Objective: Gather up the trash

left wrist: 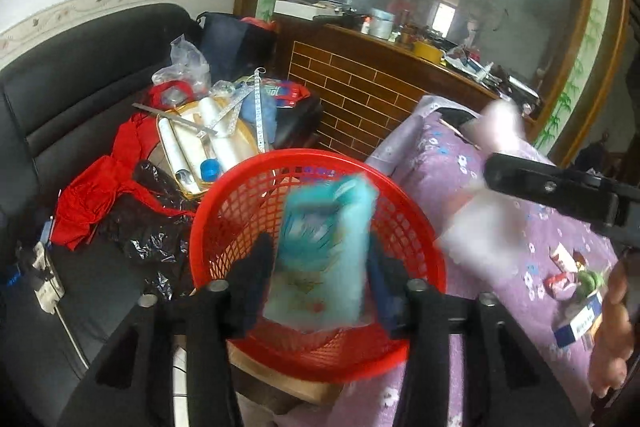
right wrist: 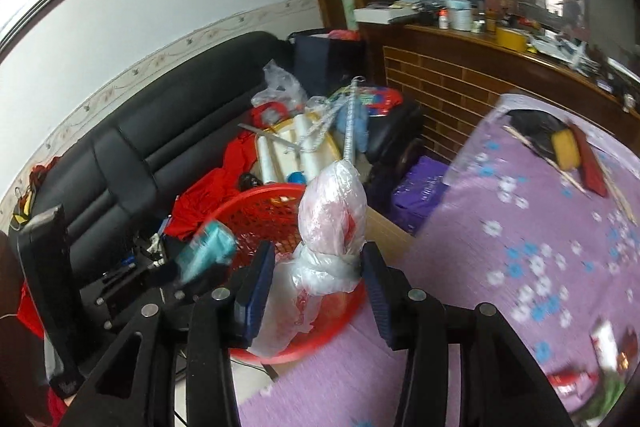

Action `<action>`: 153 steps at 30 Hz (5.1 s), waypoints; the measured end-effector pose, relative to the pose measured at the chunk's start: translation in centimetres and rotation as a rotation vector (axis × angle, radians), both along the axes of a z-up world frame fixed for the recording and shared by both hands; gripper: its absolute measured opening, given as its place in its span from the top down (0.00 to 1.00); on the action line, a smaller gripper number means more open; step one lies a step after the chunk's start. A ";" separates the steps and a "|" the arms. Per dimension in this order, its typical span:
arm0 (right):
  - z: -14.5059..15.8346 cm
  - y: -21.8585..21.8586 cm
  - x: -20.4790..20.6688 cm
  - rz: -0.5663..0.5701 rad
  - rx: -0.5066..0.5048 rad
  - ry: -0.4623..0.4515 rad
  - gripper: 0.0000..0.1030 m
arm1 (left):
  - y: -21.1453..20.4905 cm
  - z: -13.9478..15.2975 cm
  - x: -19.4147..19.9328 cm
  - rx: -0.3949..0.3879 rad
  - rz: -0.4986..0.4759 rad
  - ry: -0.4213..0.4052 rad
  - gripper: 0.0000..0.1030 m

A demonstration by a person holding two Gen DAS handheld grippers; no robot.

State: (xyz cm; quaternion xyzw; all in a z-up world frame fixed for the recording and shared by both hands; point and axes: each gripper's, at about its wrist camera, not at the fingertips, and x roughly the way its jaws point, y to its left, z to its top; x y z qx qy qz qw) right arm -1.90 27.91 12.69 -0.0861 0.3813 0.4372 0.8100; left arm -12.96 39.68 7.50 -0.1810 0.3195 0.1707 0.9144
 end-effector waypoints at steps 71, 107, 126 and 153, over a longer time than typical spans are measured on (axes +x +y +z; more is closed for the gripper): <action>-4.7 -45.5 -5.8 -0.708 0.046 -0.074 0.86 | -34.9 -1.8 6.2 0.152 -0.618 0.028 0.68; -3.2 -43.8 -13.4 -0.639 0.124 -0.110 0.86 | -35.2 -1.3 3.1 0.163 -0.602 0.036 0.68; -3.2 -42.7 -14.2 -0.603 0.113 -0.110 0.86 | -33.5 -1.2 2.1 0.167 -0.564 0.039 0.68; -3.3 -41.5 -14.0 -0.597 0.087 -0.105 0.86 | -30.6 -1.6 2.4 0.130 -0.521 0.041 0.68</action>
